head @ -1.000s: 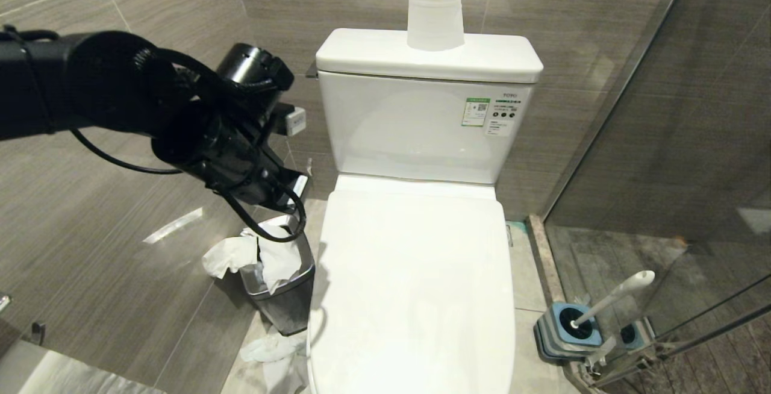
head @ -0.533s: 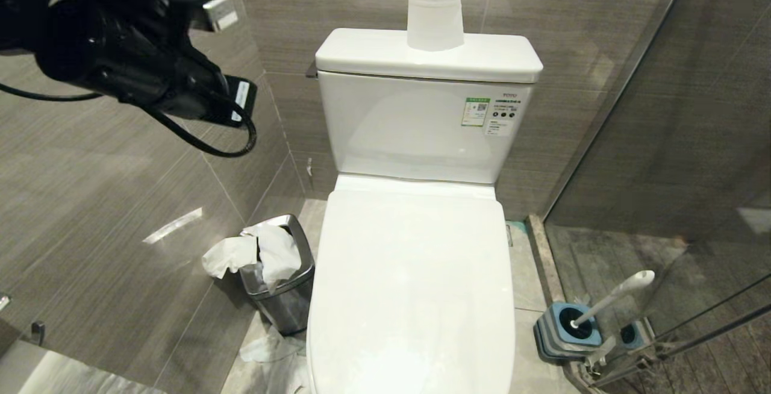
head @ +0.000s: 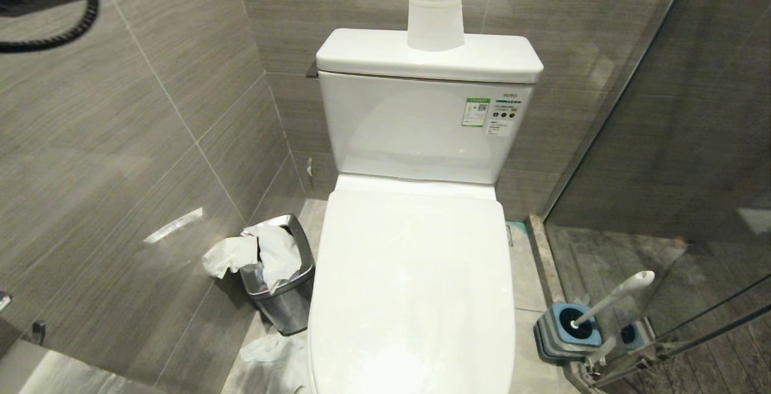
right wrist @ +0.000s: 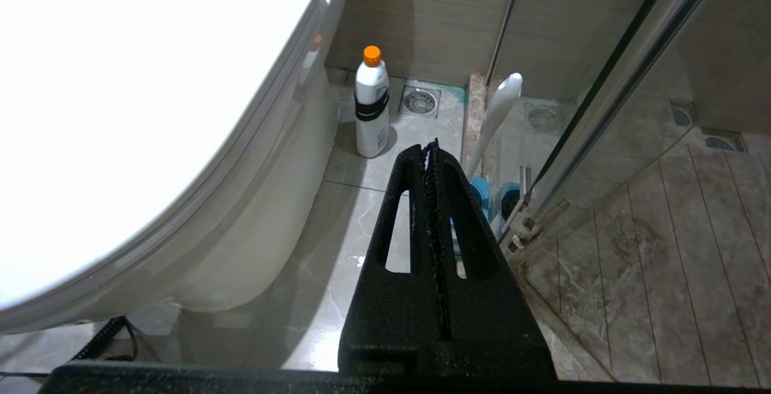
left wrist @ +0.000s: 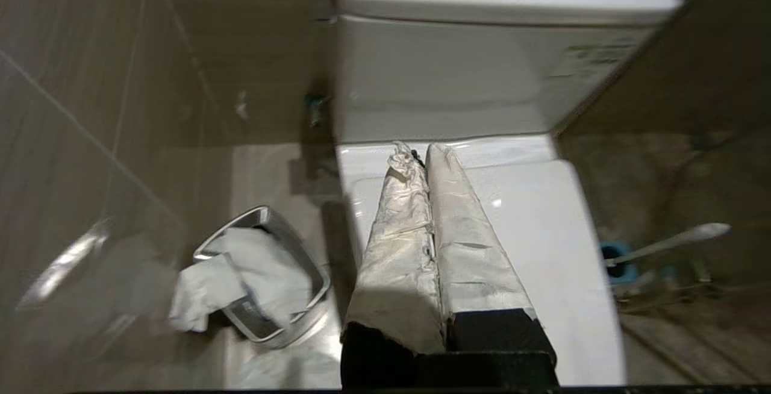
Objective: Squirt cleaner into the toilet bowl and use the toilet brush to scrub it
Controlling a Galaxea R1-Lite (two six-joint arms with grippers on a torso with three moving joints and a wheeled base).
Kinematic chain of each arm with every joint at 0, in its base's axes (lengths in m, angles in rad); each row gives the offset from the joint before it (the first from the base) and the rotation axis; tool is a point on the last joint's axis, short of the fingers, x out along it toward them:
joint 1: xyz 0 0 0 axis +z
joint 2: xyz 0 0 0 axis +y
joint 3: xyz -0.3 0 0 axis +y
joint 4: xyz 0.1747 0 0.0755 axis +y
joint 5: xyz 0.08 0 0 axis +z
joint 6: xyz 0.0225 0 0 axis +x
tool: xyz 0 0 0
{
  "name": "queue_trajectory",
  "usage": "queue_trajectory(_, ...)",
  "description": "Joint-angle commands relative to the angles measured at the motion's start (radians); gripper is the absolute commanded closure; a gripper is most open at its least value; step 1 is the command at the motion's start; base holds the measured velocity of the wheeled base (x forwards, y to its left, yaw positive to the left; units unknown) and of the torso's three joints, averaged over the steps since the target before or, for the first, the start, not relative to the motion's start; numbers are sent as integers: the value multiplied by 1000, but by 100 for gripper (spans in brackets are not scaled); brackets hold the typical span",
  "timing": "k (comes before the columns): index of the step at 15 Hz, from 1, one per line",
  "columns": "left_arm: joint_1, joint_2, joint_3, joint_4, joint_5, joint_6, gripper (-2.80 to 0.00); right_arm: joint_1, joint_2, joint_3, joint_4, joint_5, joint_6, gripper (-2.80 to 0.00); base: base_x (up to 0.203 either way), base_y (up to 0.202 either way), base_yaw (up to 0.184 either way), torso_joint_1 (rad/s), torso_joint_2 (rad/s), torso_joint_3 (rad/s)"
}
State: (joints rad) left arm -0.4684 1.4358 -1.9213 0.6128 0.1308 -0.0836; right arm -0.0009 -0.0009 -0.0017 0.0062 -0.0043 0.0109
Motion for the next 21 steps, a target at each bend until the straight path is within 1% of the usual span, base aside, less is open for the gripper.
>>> queue_trajectory(1, -137, -147, 43, 1, -7, -54, 0, -1, 1, 0, 0, 0, 0, 0, 0, 0, 0, 0, 0, 0)
queue_trajectory(3, -270, -226, 105, 1, -11, -125, 0, -1, 1, 0, 0, 0, 0, 0, 0, 0, 0, 0, 0, 0)
queue_trajectory(4, -319, -266, 136, 1, -12, -150, 0, 1, 1, 0, 0, 0, 0, 0, 0, 0, 0, 0, 0, 0)
queue_trajectory(6, -359, -328, 190, 10, -29, -195, 0, -1, 1, 0, 0, 0, 0, 0, 0, 0, 0, 0, 0, 0)
queue_trajectory(7, -361, -352, 213, 25, -57, -220, 0, -1, 1, 0, 0, 0, 0, 0, 0, 0, 0, 0, 0, 0)
queue_trajectory(8, -344, -369, 217, 69, -65, -221, 0, 0, 1, 0, 0, 0, 0, 0, 0, 0, 0, 0, 0, 0)
queue_trajectory(9, -312, -390, 218, 109, -67, -202, 0, -1, 1, 0, 0, 0, 0, 0, 0, 0, 0, 0, 0, 0)
queue_trajectory(11, -204, -442, 250, 138, -73, -101, 0, -1, 1, 0, 0, 0, 0, 0, 0, 0, 0, 0, 0, 0)
queue_trajectory(12, -140, -488, 283, 142, -88, -27, 0, 0, 1, 0, 0, 0, 0, 0, 0, 0, 0, 0, 0, 0)
queue_trajectory(14, -14, -573, 342, 145, -154, 120, 0, 0, 1, 0, 0, 0, 0, 0, 0, 0, 0, 0, 0, 0)
queue_trajectory(15, 42, -612, 369, 143, -177, 178, 0, -1, 1, 0, 0, 0, 0, 0, 0, 0, 0, 0, 0, 0)
queue_trajectory(16, 101, -648, 396, 141, -192, 221, 0, -1, 1, 0, 0, 0, 1, 0, 0, 0, 0, 0, 0, 0)
queue_trajectory(17, 158, -686, 428, 138, -207, 251, 0, 1, 1, 0, 0, 0, 0, 0, 0, 0, 0, 0, 0, 0)
queue_trajectory(19, 253, -768, 508, 134, -222, 289, 0, 1, 1, 0, 0, 0, 0, 0, 0, 0, 0, 0, 0, 0)
queue_trajectory(21, 302, -850, 588, 133, -225, 300, 0, -1, 1, 0, 0, 0, 1, 0, 0, 0, 0, 0, 0, 0)
